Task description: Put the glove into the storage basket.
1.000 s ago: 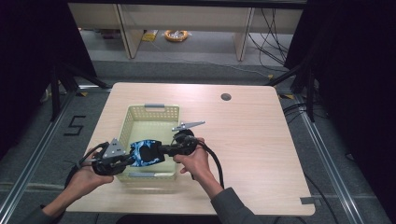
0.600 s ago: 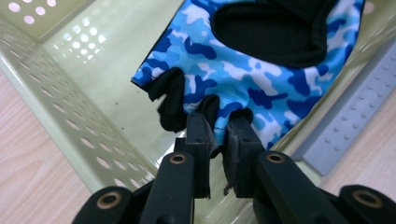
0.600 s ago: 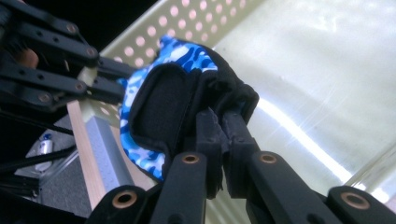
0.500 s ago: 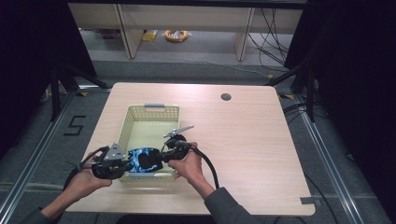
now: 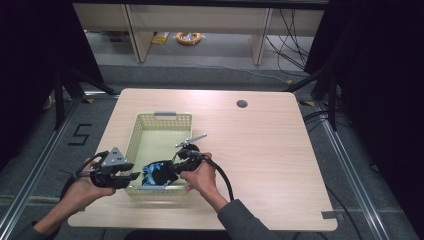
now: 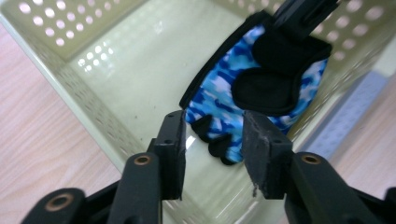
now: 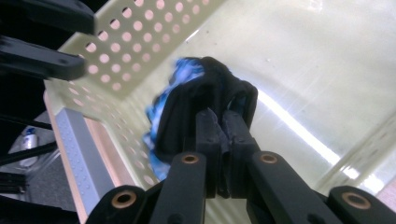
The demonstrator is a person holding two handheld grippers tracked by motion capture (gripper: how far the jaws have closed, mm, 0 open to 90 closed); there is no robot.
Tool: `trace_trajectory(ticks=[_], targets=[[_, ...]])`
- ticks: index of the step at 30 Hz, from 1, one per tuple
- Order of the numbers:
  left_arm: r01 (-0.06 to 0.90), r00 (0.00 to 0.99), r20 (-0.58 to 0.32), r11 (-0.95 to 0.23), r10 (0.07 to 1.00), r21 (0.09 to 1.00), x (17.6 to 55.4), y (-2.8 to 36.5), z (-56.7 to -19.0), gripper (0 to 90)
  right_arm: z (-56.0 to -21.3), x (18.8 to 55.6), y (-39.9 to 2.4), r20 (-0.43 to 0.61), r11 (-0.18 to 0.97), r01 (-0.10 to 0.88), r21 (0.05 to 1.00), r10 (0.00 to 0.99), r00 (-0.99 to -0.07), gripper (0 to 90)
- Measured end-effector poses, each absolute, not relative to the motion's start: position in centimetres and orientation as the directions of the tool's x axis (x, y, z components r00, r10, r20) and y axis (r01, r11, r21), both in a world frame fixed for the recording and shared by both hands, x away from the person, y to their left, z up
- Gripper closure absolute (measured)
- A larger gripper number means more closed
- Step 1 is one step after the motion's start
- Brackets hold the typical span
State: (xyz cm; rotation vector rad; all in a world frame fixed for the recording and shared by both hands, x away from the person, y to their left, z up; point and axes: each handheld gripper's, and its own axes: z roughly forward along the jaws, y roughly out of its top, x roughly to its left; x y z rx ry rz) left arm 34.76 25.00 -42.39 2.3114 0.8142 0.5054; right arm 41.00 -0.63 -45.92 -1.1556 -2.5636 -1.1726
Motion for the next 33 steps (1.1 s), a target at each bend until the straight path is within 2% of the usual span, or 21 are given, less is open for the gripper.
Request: trace_trajectory(ticks=[18, 33], targets=[[0.423, 0.744, 0.111, -0.593, 0.659, 0.685, 33.4, 23.3, -42.3, 47.1, -45.9, 40.2, -0.9, 0.369, 0.441, 0.672, 0.595, 0.593, -0.715, 83.7], [0.436, 0.742, 0.094, -0.585, 0.664, 0.684, 33.2, 23.1, -42.4, 42.1, -44.8, 40.0, -1.0, 0.279, 0.468, 0.632, 0.618, 0.620, -0.733, 65.1]])
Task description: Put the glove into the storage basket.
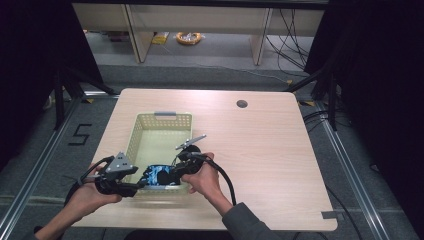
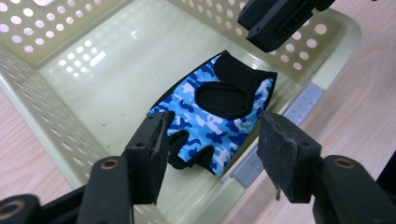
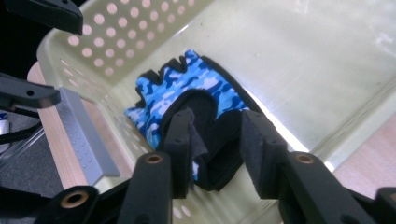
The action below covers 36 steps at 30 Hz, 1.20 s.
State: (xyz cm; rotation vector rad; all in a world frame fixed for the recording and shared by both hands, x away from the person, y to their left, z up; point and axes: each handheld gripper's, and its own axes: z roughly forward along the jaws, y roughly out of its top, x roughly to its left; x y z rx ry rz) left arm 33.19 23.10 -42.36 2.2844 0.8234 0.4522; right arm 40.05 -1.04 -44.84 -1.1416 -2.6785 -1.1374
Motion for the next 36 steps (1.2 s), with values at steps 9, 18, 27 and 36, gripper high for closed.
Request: trace_trajectory(ticks=[9, 18, 27, 36], targets=[[0.435, 0.740, 0.080, -0.566, 0.668, 0.701, 33.1, 22.5, -42.2, 34.6, -43.6, 39.9, -2.2, 0.298, 0.438, 0.612, 0.659, 0.595, -0.746, 55.1], [0.442, 0.730, 0.017, -0.491, 0.683, 0.750, 32.7, 21.4, -42.2, 28.8, -42.4, 39.1, -4.7, 0.326, 0.376, 0.593, 0.712, 0.571, -0.753, 44.6], [0.450, 0.734, -0.043, -0.438, 0.677, 0.778, 31.4, 19.9, -42.3, 25.5, -41.3, 37.9, -7.9, 0.313, 0.318, 0.558, 0.767, 0.574, -0.757, 42.1], [0.444, 0.753, -0.095, -0.397, 0.651, 0.803, 30.8, 17.8, -42.8, 24.6, -41.2, 36.7, -10.9, 0.255, 0.317, 0.518, 0.795, 0.600, -0.759, 38.9]])
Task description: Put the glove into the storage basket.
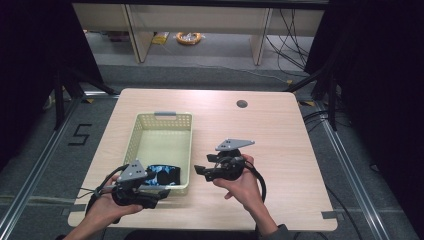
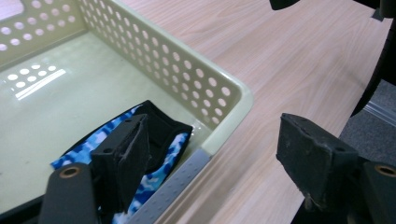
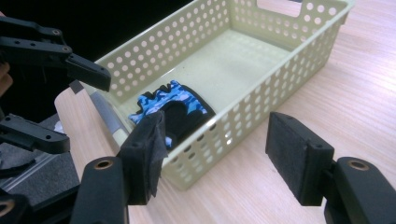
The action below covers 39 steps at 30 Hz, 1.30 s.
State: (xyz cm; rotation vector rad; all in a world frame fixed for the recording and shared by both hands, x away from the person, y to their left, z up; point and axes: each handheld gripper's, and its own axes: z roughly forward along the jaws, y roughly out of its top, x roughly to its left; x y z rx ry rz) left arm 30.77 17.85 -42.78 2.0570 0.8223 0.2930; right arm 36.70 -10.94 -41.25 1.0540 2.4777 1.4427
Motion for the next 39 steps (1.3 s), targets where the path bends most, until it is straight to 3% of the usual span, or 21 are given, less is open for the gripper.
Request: trace_trajectory(ticks=[4, 7, 15, 39], targets=[[0.449, 0.747, -0.109, -0.376, 0.656, 0.811, 30.6, 17.2, -43.2, 23.9, -41.3, 36.1, -12.2, 0.279, 0.285, 0.542, 0.791, 0.621, -0.733, 38.5], [0.448, 0.757, -0.104, -0.397, 0.645, 0.801, 30.4, 17.1, -43.2, 23.7, -41.5, 36.0, -13.1, 0.246, 0.288, 0.497, 0.819, 0.606, -0.757, 38.1], [0.428, 0.771, -0.113, -0.379, 0.626, 0.820, 30.0, 16.1, -43.7, 23.7, -41.8, 34.9, -14.8, 0.290, 0.243, 0.539, 0.807, 0.632, -0.719, 37.8], [0.402, 0.803, -0.098, -0.414, 0.588, 0.817, 27.9, 14.8, -44.9, 23.7, -43.8, 33.4, -17.4, 0.214, 0.295, 0.499, 0.815, 0.647, -0.732, 34.7]])
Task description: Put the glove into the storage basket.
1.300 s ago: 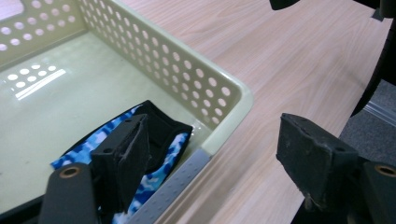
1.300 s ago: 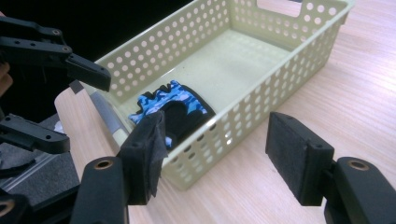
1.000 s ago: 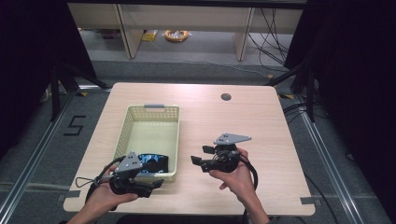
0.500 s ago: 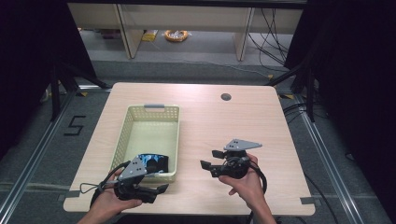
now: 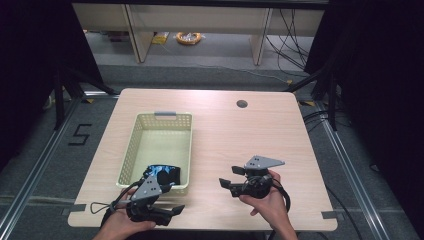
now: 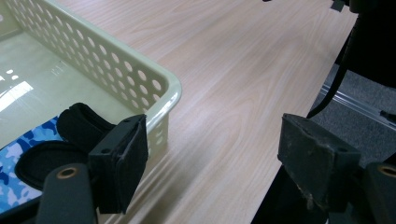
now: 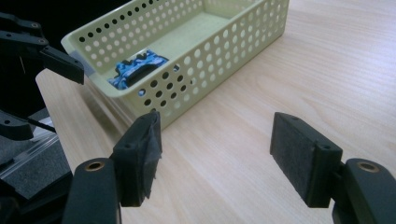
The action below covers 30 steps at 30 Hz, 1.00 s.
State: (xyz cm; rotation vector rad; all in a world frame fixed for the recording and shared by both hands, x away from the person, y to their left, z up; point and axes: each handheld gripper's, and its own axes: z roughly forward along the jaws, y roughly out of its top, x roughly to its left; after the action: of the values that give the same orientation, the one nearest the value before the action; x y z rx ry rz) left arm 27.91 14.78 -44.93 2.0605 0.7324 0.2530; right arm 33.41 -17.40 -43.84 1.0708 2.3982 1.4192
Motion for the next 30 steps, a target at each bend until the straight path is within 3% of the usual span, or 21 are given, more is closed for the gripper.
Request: trace_trajectory(ticks=[5, 6, 18, 19, 21, 25, 26, 30], targets=[[0.383, 0.820, -0.070, -0.455, 0.568, 0.803, 27.4, 14.8, -45.7, 23.7, -44.5, 32.8, -17.8, 0.232, 0.291, 0.515, 0.806, 0.645, -0.728, 33.8], [0.411, 0.806, -0.105, -0.423, 0.583, 0.807, 27.1, 14.6, -46.0, 23.7, -44.6, 32.7, -17.9, 0.228, 0.293, 0.511, 0.808, 0.644, -0.730, 33.7], [0.408, 0.830, -0.084, -0.497, 0.551, 0.766, 26.0, 14.6, -48.7, 22.8, -45.8, 30.8, -18.9, 0.225, 0.294, 0.520, 0.802, 0.657, -0.719, 30.8], [0.435, 0.816, -0.114, -0.473, 0.567, 0.766, 25.9, 14.5, -48.9, 22.6, -45.9, 30.6, -18.9, 0.238, 0.289, 0.526, 0.800, 0.652, -0.720, 30.2], [0.413, 0.826, -0.096, -0.482, 0.555, 0.773, 26.0, 14.6, -49.0, 22.3, -45.9, 30.0, -18.9, 0.262, 0.282, 0.564, 0.777, 0.669, -0.696, 29.3], [0.394, 0.836, -0.061, -0.520, 0.545, 0.757, 26.2, 14.9, -49.2, 21.4, -46.4, 29.6, -19.1, 0.252, 0.282, 0.544, 0.791, 0.660, -0.708, 27.9], [0.435, 0.813, -0.113, -0.467, 0.571, 0.770, 25.9, 14.6, -49.5, 21.3, -46.5, 29.5, -19.1, 0.253, 0.279, 0.541, 0.793, 0.658, -0.710, 27.7], [0.401, 0.833, -0.069, -0.513, 0.548, 0.759, 26.2, 15.0, -49.5, 20.9, -47.0, 29.1, -19.5, 0.242, 0.282, 0.530, 0.799, 0.657, -0.714, 26.0]])
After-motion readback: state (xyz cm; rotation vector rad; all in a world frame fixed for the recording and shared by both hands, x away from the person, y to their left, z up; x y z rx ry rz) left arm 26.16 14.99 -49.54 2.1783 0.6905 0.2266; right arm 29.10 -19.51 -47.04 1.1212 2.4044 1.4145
